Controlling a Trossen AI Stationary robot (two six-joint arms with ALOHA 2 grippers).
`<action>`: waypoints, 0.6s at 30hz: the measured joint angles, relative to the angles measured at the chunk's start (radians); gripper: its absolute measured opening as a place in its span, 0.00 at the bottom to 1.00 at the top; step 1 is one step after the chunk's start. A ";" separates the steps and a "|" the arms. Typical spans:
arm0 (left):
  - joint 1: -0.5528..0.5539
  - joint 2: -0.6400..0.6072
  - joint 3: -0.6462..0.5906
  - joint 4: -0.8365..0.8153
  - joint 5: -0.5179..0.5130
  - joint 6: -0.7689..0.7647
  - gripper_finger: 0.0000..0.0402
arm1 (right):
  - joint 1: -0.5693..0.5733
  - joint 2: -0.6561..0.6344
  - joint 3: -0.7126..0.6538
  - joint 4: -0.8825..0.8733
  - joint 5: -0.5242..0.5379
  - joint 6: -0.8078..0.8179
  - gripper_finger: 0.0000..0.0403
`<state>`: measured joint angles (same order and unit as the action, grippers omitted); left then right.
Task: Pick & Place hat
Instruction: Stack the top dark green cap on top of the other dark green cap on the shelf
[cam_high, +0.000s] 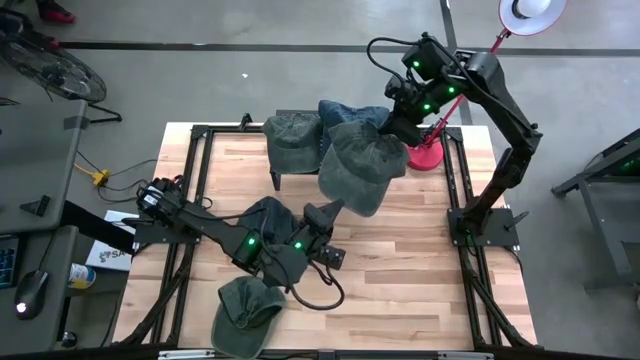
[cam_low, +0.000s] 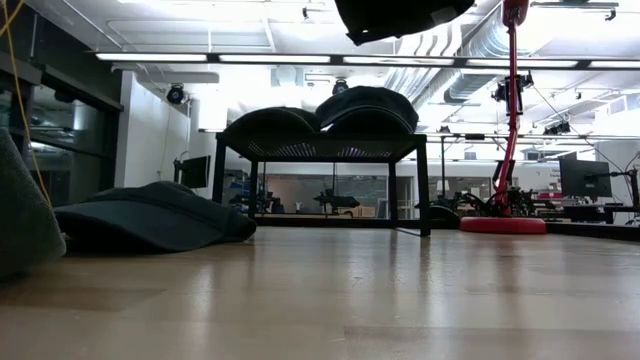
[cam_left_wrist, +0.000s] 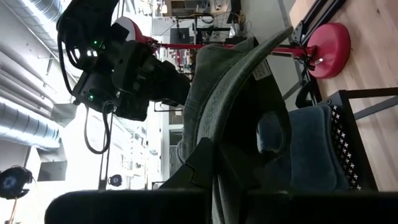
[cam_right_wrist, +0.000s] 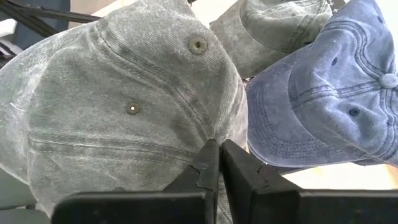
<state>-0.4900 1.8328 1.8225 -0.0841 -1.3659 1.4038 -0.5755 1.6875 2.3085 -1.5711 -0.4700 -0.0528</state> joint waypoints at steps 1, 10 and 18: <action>0.000 0.000 0.000 0.009 0.000 0.000 0.00 | 0.000 0.000 0.000 0.000 0.008 0.000 0.01; 0.000 0.000 0.000 0.015 0.019 0.000 0.06 | 0.026 -0.014 0.000 0.000 0.086 0.001 0.00; -0.001 0.000 0.000 0.016 0.098 -0.003 0.22 | 0.047 -0.021 0.000 -0.001 0.103 0.010 0.00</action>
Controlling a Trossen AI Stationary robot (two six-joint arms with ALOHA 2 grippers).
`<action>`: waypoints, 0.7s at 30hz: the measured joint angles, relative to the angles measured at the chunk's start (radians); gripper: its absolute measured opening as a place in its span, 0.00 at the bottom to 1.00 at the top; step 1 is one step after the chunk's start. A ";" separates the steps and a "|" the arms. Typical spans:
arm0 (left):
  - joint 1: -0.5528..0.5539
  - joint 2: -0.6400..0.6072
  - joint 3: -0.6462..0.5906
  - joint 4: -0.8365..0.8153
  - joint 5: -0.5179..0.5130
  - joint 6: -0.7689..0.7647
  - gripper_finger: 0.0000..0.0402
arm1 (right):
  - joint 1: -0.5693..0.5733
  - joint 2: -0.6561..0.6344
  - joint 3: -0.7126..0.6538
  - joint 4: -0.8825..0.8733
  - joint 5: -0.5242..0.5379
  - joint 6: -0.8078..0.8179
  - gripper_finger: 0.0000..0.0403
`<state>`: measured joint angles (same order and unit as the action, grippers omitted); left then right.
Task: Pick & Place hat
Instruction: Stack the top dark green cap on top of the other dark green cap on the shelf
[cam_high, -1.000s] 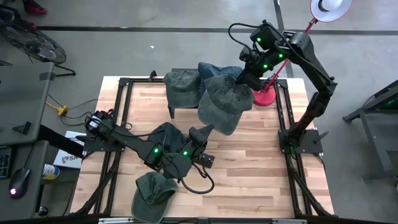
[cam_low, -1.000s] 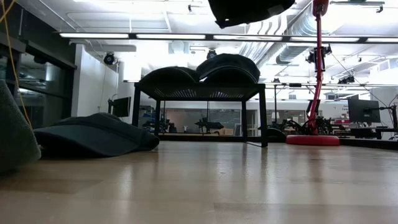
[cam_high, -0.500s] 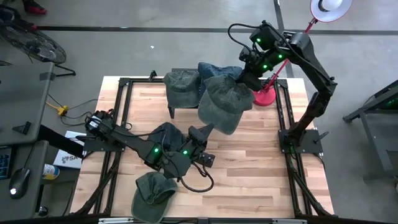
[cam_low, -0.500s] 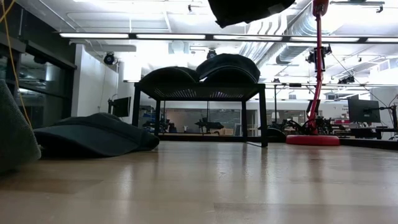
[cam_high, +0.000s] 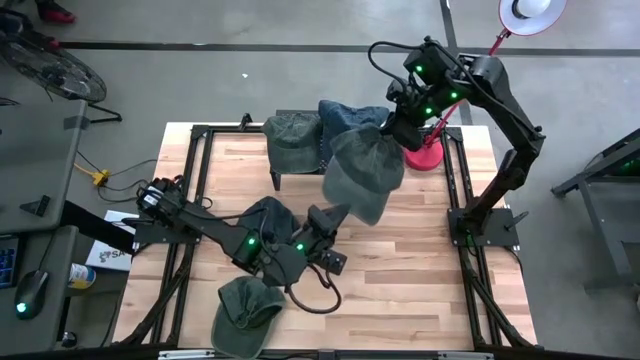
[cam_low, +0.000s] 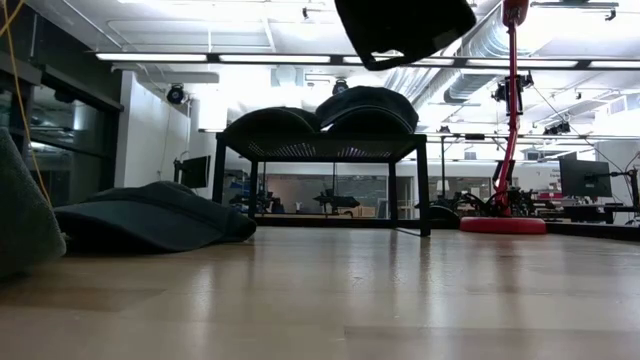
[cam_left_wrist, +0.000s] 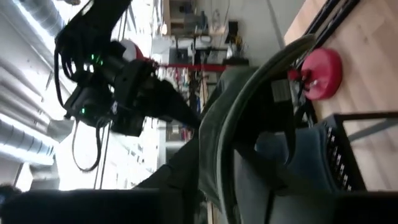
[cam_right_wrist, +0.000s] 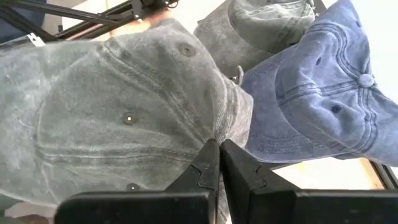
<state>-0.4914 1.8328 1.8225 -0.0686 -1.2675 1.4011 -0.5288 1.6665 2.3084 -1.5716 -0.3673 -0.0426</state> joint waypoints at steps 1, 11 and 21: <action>-0.004 0.000 0.000 0.000 0.007 -0.012 0.24 | 0.002 -0.001 0.000 0.000 0.000 0.000 0.00; -0.078 0.000 0.000 -0.006 0.076 -0.074 0.36 | 0.020 -0.014 0.000 0.000 -0.044 0.040 0.00; -0.154 0.000 0.000 0.058 0.004 -0.071 0.36 | 0.270 -0.079 0.000 0.001 -0.061 0.191 0.00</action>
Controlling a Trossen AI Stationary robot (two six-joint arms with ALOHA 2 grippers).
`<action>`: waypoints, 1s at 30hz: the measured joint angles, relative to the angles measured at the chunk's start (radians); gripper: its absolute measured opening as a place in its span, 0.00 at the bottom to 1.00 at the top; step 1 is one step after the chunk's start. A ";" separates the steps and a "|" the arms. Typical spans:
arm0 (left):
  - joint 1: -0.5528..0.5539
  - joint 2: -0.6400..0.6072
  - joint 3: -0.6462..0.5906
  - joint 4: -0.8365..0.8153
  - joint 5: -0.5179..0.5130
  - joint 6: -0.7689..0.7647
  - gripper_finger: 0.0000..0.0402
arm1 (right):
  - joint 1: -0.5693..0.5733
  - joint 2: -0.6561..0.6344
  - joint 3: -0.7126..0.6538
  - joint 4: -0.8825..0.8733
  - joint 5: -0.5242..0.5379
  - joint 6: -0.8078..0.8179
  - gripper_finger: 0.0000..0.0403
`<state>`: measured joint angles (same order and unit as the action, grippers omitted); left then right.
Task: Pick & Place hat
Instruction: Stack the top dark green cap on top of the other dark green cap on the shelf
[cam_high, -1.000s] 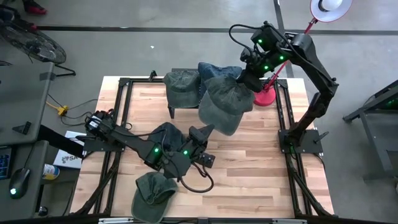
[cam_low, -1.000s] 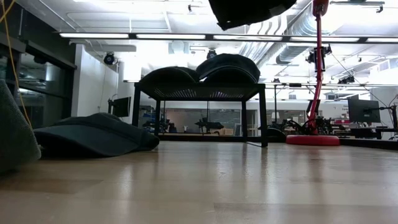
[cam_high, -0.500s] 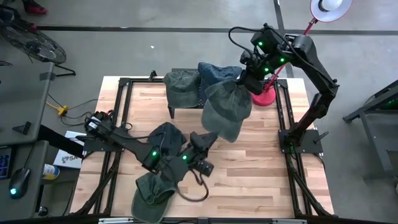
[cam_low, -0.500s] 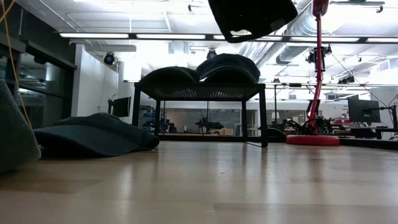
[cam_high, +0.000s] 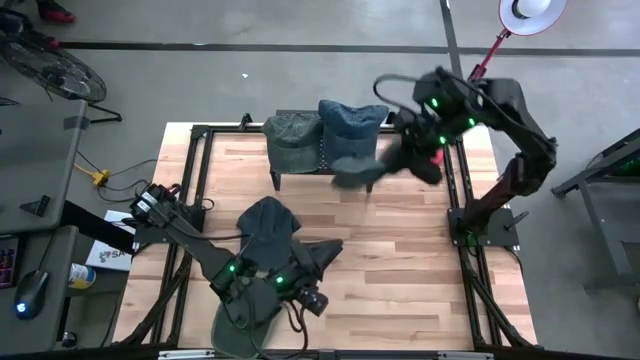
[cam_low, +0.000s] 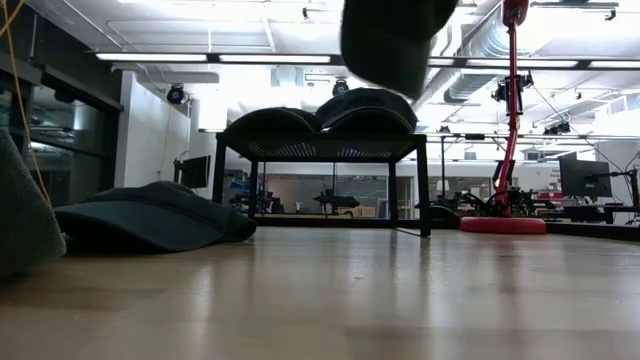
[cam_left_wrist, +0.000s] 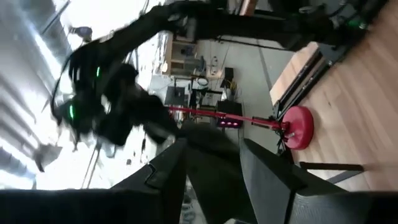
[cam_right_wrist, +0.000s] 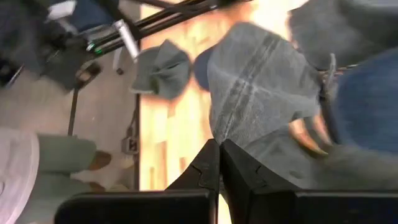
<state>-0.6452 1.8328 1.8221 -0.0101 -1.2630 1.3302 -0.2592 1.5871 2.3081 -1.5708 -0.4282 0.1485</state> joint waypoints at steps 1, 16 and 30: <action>0.000 0.000 0.000 0.021 -0.010 0.000 0.36 | 0.037 -0.008 0.000 -0.001 0.019 0.022 0.00; -0.002 0.000 0.000 0.419 0.068 0.110 0.36 | 0.552 -0.007 0.000 0.007 0.434 0.302 0.00; 0.031 -0.001 0.206 0.235 0.144 -0.432 0.36 | 0.733 0.073 0.000 0.133 0.688 0.325 0.00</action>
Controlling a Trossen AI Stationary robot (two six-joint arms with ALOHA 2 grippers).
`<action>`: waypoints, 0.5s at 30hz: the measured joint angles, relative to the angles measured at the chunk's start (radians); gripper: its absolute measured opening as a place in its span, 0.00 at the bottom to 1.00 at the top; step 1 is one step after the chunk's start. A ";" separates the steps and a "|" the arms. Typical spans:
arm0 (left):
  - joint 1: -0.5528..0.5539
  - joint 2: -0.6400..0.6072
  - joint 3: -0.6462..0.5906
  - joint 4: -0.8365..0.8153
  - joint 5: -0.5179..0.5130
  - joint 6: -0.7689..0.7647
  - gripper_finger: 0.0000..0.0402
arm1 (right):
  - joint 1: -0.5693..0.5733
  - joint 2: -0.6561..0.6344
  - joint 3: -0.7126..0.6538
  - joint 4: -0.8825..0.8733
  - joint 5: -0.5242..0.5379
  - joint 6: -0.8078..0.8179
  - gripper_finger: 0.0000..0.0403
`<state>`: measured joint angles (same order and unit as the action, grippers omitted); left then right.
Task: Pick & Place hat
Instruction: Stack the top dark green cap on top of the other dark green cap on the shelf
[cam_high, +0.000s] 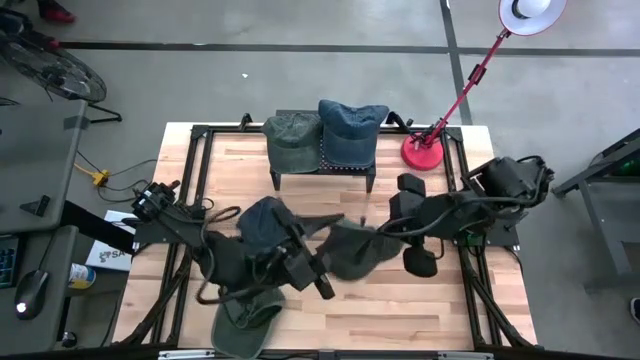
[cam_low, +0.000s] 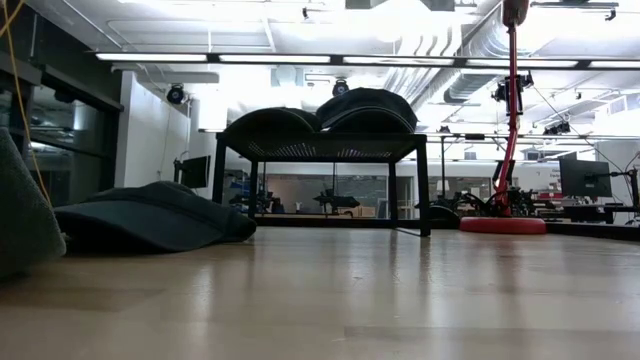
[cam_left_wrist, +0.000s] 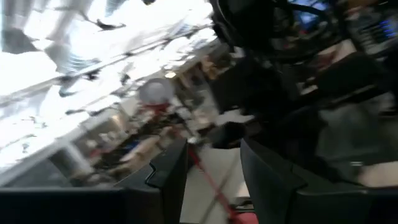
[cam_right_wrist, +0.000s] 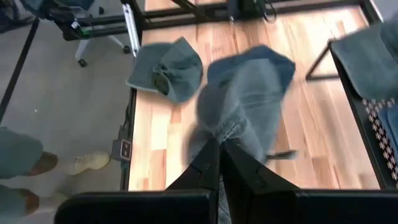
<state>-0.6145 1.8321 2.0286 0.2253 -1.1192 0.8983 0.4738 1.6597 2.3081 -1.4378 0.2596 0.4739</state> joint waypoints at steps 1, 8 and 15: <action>0.004 0.001 0.020 -0.073 0.029 -0.064 0.36 | 0.004 0.003 0.000 0.014 0.003 -0.004 0.00; 0.053 0.001 0.142 -0.550 0.313 -0.555 0.36 | 0.018 0.004 0.000 0.093 0.030 -0.040 0.00; 0.124 0.001 0.143 -0.651 0.480 -0.783 0.36 | 0.018 0.010 0.000 0.119 0.032 -0.077 0.00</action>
<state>-0.4900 1.8333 2.1719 -0.4254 -0.6391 0.1155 0.4919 1.6694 2.3081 -1.3192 0.2911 0.3971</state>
